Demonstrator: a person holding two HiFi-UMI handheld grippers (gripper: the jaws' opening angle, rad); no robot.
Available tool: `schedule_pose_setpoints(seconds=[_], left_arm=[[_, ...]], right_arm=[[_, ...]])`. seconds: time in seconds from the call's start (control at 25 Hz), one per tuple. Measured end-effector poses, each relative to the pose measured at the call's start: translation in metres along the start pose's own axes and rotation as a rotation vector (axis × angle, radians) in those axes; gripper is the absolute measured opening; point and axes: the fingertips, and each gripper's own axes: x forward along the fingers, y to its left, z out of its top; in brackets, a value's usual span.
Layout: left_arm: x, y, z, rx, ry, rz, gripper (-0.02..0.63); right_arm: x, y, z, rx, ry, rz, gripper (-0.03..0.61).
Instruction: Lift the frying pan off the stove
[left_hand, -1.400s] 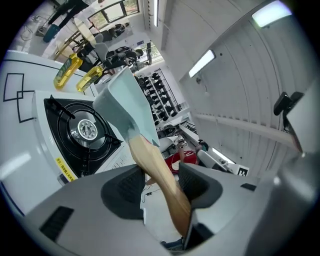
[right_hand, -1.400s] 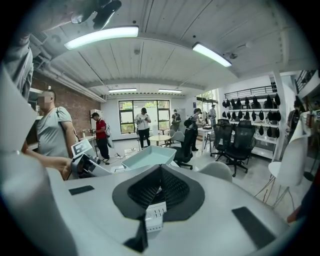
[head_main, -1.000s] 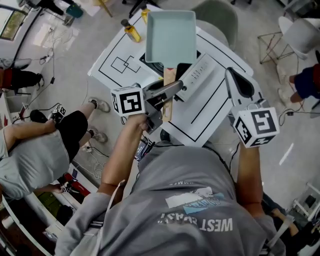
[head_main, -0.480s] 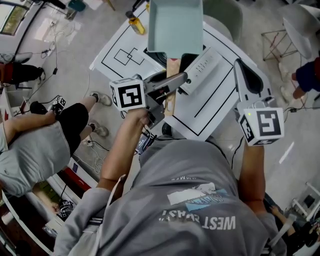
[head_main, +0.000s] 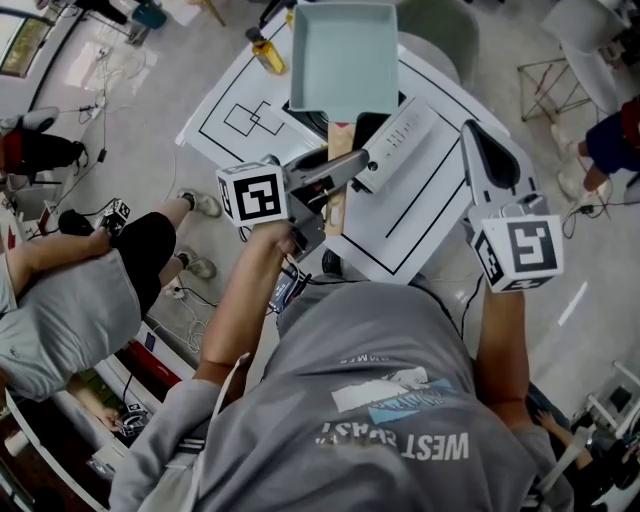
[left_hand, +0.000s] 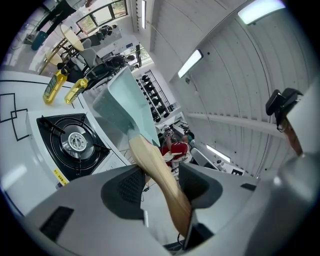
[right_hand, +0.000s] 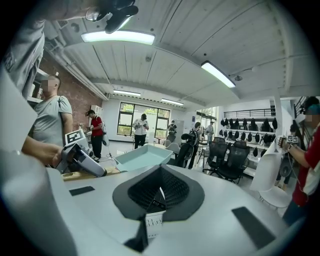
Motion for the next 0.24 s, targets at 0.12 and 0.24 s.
schedule_pose_setpoints(seconds=[0.12,0.24], left_arm=[[-0.0006,0.0037,-0.0039,-0.021,0.002,0.008,0.206],[-0.001,0.0054,-0.0052,-0.028,0.002,0.01,0.206]], right_arm=[[0.0006,0.0,-0.0014,0.003,0.002,0.003,0.007],[0.0015,0.0004,-0.0026,0.005,0.005,0.007,0.008]])
